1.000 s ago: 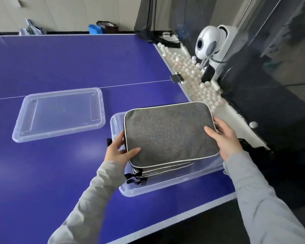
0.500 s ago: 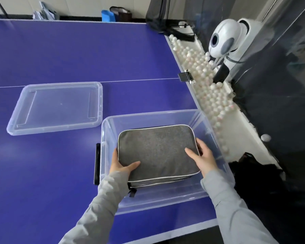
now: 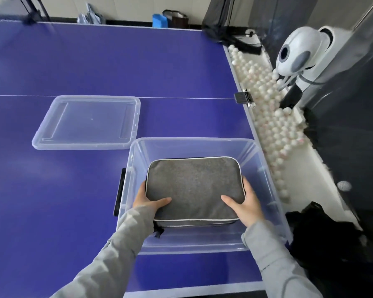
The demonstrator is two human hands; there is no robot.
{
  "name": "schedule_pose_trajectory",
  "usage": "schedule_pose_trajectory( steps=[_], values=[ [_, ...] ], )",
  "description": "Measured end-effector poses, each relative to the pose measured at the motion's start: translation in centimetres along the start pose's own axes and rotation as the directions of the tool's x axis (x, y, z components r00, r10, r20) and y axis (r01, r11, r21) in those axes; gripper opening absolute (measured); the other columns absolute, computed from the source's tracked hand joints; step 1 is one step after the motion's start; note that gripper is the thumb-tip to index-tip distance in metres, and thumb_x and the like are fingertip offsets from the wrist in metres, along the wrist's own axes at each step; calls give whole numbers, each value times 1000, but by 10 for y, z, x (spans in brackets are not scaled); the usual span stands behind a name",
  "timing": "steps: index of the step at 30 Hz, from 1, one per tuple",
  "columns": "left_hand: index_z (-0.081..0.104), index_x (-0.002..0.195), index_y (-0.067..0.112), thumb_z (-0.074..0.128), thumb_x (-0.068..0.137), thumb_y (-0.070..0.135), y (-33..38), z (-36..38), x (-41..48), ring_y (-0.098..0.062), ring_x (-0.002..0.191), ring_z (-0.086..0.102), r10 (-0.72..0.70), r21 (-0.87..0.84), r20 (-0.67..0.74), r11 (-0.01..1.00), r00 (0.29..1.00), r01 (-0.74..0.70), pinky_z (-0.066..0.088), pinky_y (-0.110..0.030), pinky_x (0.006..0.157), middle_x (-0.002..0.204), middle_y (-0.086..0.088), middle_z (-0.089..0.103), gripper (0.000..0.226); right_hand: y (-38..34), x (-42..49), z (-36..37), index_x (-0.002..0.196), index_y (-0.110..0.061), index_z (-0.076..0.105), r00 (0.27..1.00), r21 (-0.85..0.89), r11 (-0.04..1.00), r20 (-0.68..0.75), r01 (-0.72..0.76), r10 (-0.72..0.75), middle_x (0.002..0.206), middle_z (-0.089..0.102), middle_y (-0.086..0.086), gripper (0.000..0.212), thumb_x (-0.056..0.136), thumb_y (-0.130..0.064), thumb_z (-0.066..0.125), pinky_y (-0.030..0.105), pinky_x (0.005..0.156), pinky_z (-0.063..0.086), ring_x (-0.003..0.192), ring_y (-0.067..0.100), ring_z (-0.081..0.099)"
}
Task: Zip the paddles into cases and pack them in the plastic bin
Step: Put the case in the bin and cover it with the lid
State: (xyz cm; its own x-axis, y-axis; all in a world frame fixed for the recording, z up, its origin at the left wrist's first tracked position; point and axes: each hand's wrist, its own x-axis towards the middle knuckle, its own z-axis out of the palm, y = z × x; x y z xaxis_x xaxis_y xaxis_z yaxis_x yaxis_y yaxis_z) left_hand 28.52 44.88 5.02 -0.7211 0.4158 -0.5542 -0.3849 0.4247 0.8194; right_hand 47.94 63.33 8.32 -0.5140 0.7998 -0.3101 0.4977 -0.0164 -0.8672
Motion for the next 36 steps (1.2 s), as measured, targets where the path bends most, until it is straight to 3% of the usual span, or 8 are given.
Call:
schedule_pose_trajectory(
  steps=[8,12,15,18,22,25,30,36],
  values=[
    [38,134,23,84,66,27,8,5,-14,-29,108,59,-23,166,-69,986,997,34,51,-41,90,123,-6,58,82,-5,-4,-1,141,-20,39,999,-119,993,-33,21,-25,133,51,4,77,75,-25,78,42,106,40,123,22,49],
    [14,149,19,72,78,39,14,8,-31,-25,131,40,-13,329,-44,944,999,27,41,-28,94,149,-3,30,94,-13,-14,0,144,-10,33,988,-273,959,-104,82,-115,145,40,10,78,80,-27,74,39,111,30,135,25,35],
    [14,150,16,65,85,36,22,6,-51,-18,143,22,137,498,13,858,990,-126,25,-24,111,157,-1,15,86,-26,-24,9,139,-3,40,941,-380,905,-190,193,-280,140,43,18,70,81,-22,73,43,111,30,133,31,35],
    [33,145,18,61,89,29,41,-8,-67,-15,136,36,347,543,88,769,934,-337,26,-20,108,149,1,36,64,-49,-25,28,133,1,47,901,-436,853,-181,287,-395,132,51,23,60,81,-17,72,47,107,34,125,38,42],
    [51,134,15,62,88,23,62,-59,-69,-21,122,51,545,593,42,661,837,-460,33,-21,98,132,-1,55,47,-84,-19,71,134,-4,47,917,-443,831,-47,337,-397,135,51,15,52,88,-22,64,33,108,29,128,30,43],
    [52,133,11,64,87,25,68,-124,-42,-25,122,51,604,693,-75,604,794,-393,38,-34,100,131,-5,56,49,-113,-10,119,134,-2,46,900,-407,814,49,414,-433,132,51,16,51,89,-20,62,31,107,28,127,30,42],
    [40,141,17,55,88,48,66,-257,39,-20,135,33,488,850,-205,519,849,-92,29,-37,104,145,2,42,64,-171,23,214,132,2,49,858,-454,739,139,498,-494,128,54,18,50,89,-21,63,39,105,33,122,35,44],
    [35,142,13,50,85,61,63,-369,147,-22,138,27,353,893,-302,430,886,133,27,-40,106,147,-4,38,76,-209,101,312,136,-4,42,911,-680,620,189,391,-367,135,48,13,54,94,-36,52,40,103,32,126,32,37]
  ],
)
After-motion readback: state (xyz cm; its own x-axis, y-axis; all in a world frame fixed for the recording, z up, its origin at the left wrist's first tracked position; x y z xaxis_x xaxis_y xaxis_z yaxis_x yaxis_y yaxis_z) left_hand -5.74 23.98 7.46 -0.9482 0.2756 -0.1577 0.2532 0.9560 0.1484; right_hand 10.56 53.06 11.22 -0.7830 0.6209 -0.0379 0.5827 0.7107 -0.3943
